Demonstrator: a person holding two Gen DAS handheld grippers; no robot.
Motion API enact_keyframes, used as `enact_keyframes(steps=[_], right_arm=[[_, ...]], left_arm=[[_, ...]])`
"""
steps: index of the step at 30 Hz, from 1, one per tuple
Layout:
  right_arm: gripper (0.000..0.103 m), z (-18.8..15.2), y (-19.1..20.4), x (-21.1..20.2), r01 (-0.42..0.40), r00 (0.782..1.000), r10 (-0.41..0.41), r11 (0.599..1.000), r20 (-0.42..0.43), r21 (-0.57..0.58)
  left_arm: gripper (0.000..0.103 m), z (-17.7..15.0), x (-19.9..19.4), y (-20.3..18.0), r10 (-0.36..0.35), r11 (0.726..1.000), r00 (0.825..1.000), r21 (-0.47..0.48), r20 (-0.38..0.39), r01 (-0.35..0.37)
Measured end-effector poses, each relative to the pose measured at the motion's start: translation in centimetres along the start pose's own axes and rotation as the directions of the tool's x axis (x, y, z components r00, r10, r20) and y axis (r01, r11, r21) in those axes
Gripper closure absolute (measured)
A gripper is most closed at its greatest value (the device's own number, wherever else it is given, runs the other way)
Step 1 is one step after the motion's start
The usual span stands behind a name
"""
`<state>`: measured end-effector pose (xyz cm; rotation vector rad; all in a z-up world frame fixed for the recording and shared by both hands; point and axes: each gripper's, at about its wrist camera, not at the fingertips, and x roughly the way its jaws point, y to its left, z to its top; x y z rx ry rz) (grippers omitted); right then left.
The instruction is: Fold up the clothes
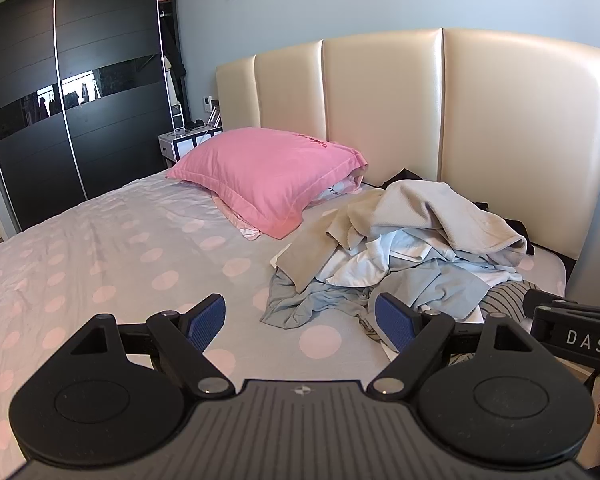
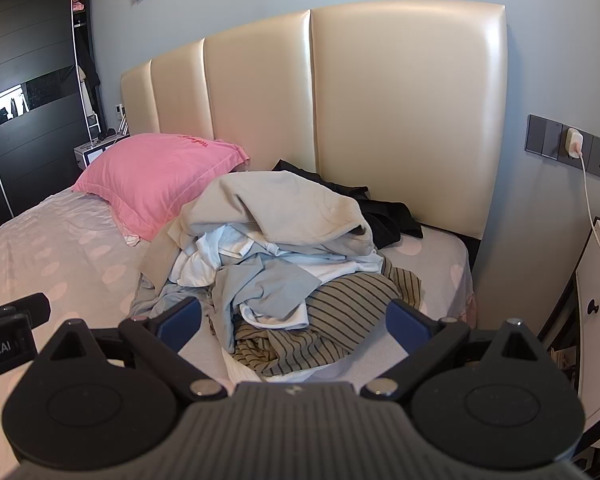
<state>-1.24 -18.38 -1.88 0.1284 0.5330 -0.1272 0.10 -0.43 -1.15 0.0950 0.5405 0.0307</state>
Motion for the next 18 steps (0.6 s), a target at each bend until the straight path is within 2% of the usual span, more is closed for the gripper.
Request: enact_keyframes(steps=[18], right_arm=[[0.003,0.02,-0.01,-0.09,-0.004,1.0,0.004,1.0,-0.001,0.0]], left_arm=[[0.021,0.02,-0.05,-0.1,0.002,1.0,1.0,0.002,-0.005,-0.002]])
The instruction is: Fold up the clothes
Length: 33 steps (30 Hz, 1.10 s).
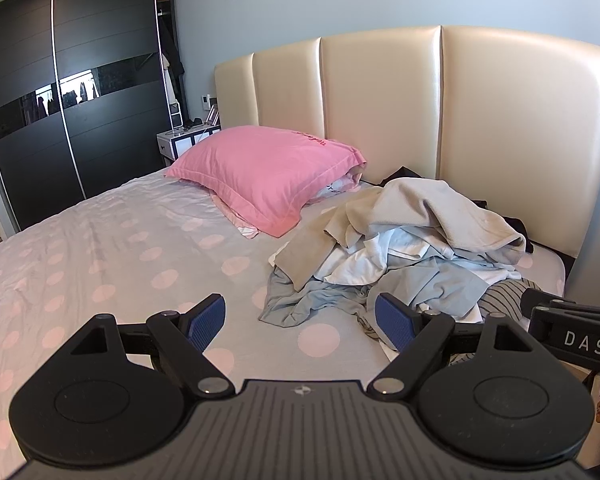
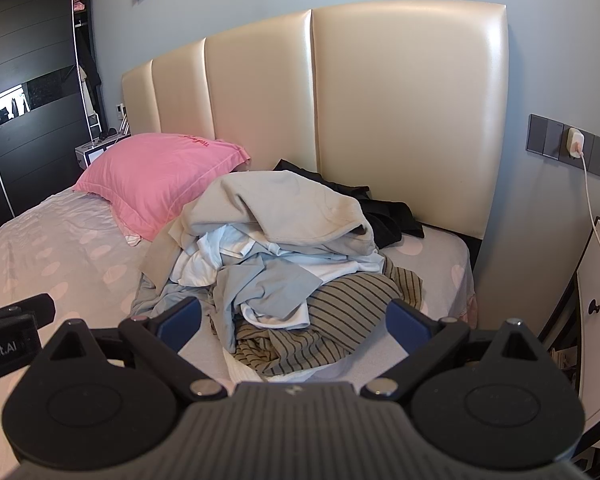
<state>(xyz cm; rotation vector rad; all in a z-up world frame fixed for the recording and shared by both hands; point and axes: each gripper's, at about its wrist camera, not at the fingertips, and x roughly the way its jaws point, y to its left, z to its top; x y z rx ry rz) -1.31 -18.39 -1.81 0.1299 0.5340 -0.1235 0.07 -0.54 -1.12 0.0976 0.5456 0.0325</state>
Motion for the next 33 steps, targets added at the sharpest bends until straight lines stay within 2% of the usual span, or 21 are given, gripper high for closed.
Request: enact_keyframes(steps=[33], right_arm=[[0.004,-0.08,-0.01,-0.02,-0.003,1.0,0.003,1.0,-0.003,0.0]], left_arm=[[0.021,-0.29,0.52,-0.22,0.01,1.0,1.0,-0.004,-0.019,-0.01]])
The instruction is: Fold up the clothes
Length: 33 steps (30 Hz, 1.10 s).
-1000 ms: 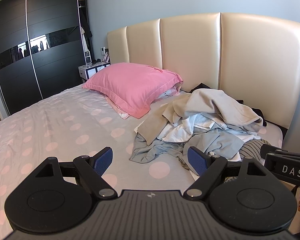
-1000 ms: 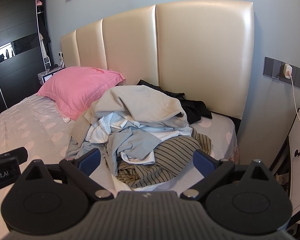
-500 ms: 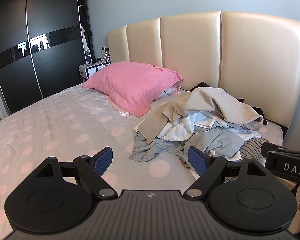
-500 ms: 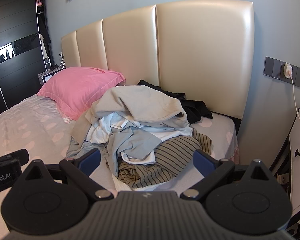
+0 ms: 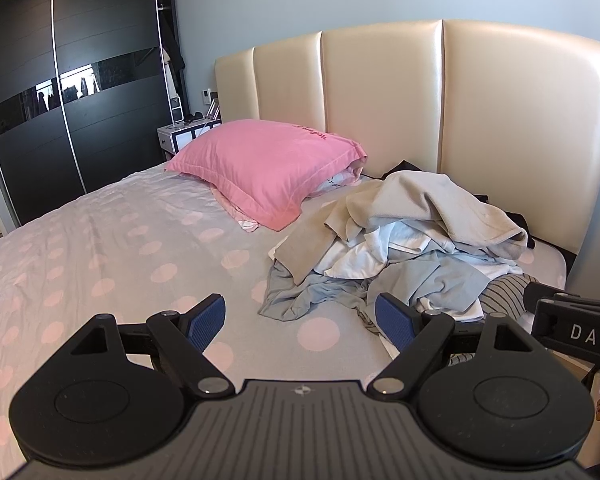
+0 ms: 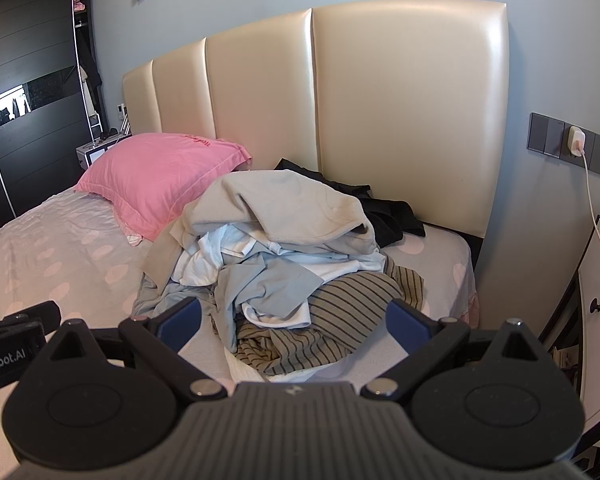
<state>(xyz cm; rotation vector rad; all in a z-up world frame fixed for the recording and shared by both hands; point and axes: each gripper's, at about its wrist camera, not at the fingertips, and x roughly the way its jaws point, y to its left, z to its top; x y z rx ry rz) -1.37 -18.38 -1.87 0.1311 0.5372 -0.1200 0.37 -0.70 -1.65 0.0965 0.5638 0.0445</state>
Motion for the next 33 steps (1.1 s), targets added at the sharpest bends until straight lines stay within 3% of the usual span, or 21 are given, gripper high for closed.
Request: enact_keyframes(steps=[3,10,12,15,22,26,30,32,33], right_arm=[[0.004,0.1,-0.1,0.3,-0.012,1.0,0.012,1.0,-0.018,0.005],[0.005,1.1,-0.8,2.4,-0.149,0.982,0.155,0.987,-0.106,0.066],[0.009,2.0,-0.1,3.4,-0.146,0.983,0.146,0.989,-0.113,0.01],[0.023,3.6,0.7,5.6,-0.134,0.985,0.126,0.989,-0.122,-0.062],[0.024,6.3,2.6,13.6,-0.136,0.987,0.107,0.953,-0.119,-0.27],[0.032,6.5,3.3,18.4,-0.096,0.994,0.067,0.917,-0.089,-0.388],[0.039,6.6,3.9,22.8,-0.063,0.995,0.022,0.898,-0.1,-0.436],[0.057,6.7,4.2,24.5,-0.068,0.993,0.018,0.89,-0.115,-0.451],[0.06,6.8,4.3,25.1,-0.059,0.993,0.007,0.887,-0.115,-0.458]], left_arm=[[0.021,-0.1,0.2,0.0,0.001,1.0,1.0,0.005,-0.007,-0.001],[0.021,0.0,1.9,0.8,0.015,1.0,0.999,0.016,-0.047,-0.014],[0.021,0.1,2.5,1.2,0.022,1.0,0.998,0.022,-0.063,-0.021],[0.021,0.2,3.5,2.1,0.03,0.999,0.996,0.016,-0.088,-0.029],[0.021,-0.4,6.4,5.1,0.084,0.996,0.987,0.006,-0.138,-0.084],[0.021,-1.1,8.2,7.0,0.12,0.993,0.978,0.0,-0.168,-0.122],[0.021,-2.1,9.8,8.8,0.155,0.987,0.967,0.003,-0.202,-0.158],[0.021,-2.6,10.3,9.7,0.174,0.984,0.961,0.003,-0.217,-0.177],[0.021,-2.8,10.5,10.2,0.183,0.982,0.957,0.002,-0.224,-0.187]])
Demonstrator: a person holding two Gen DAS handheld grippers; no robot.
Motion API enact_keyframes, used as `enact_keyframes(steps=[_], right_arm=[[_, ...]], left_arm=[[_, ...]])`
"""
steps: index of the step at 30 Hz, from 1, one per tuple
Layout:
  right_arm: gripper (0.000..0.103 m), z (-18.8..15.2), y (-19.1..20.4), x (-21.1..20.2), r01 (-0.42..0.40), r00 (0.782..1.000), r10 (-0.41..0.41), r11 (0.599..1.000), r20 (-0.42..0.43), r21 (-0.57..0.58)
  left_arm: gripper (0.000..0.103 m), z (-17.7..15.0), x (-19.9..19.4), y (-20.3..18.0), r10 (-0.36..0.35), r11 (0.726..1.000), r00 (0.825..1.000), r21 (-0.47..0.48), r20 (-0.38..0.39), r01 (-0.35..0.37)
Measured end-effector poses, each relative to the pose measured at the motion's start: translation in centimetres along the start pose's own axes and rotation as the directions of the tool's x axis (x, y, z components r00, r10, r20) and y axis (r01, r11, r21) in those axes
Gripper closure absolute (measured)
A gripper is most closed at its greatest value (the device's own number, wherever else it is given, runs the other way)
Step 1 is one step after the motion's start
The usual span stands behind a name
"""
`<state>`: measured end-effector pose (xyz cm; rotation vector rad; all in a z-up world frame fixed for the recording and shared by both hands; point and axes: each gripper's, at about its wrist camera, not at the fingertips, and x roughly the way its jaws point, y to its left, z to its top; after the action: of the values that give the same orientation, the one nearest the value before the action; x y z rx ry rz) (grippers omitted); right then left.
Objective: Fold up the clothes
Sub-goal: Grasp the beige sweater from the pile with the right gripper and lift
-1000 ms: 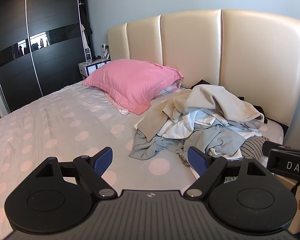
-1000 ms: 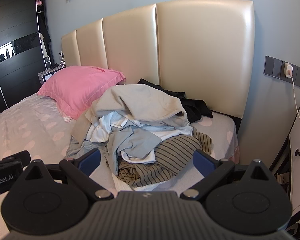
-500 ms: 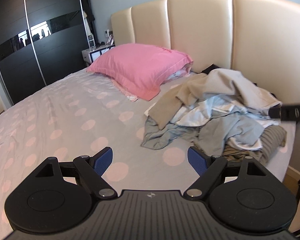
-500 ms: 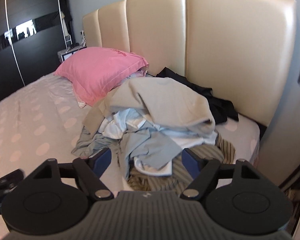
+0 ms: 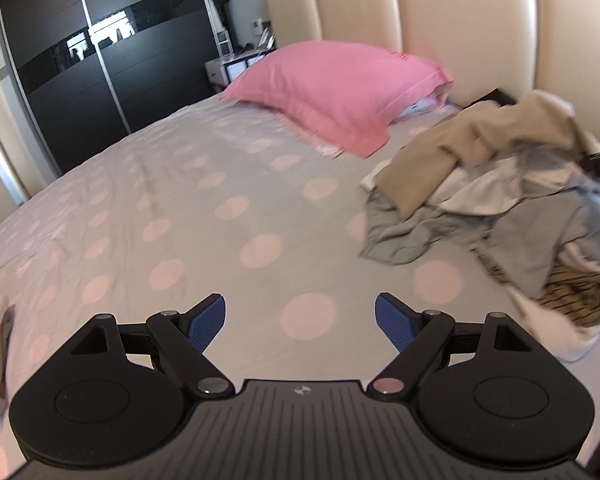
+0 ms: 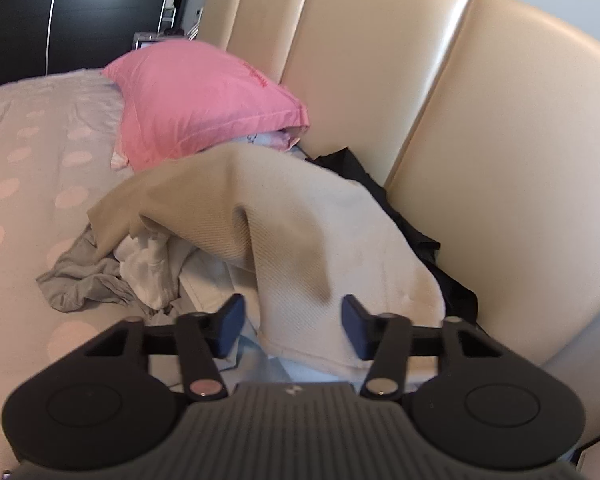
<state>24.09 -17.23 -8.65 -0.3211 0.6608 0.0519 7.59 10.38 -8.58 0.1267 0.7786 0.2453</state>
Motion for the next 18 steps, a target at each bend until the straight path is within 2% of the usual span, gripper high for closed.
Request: enact_keyframes(steps=[2,3,4,9,11,18], right_arm=[[0.079,0.4,0.0,1.2,0.019,1.0,-0.019,1.0,-0.01,-0.012],[0.083,0.7,0.0,1.6,0.028,1.0,-0.028,1.0,-0.014,-0.012],[0.094,0.9,0.0,1.8,0.038,0.999,-0.038,0.999,-0.016,-0.008],[0.096,1.7,0.2,-0.1,0.066,0.997,-0.065,0.997,0.039,-0.032],[0.097,2.0,0.4,-1.9,0.053,0.996,-0.05,0.998,0.07,-0.043],[0.097,3.3,3.1,-10.5,-0.113,0.983,0.124,0.99,0.132,-0.088]], left_arm=[[0.021,-0.3,0.5,0.8,0.014,1.0,1.0,-0.007,-0.015,-0.014],[0.021,-0.5,0.6,1.2,0.02,1.0,1.0,-0.009,-0.022,-0.02],[0.021,-0.7,0.7,1.6,0.027,1.0,0.999,-0.009,-0.028,-0.027],[0.021,-1.5,0.2,3.4,0.058,0.998,0.998,-0.01,-0.037,-0.059],[0.021,-1.7,-0.4,4.2,0.064,0.998,0.997,-0.02,-0.035,-0.065],[0.021,-2.3,-4.1,6.4,0.08,0.996,0.997,-0.05,0.001,-0.08]])
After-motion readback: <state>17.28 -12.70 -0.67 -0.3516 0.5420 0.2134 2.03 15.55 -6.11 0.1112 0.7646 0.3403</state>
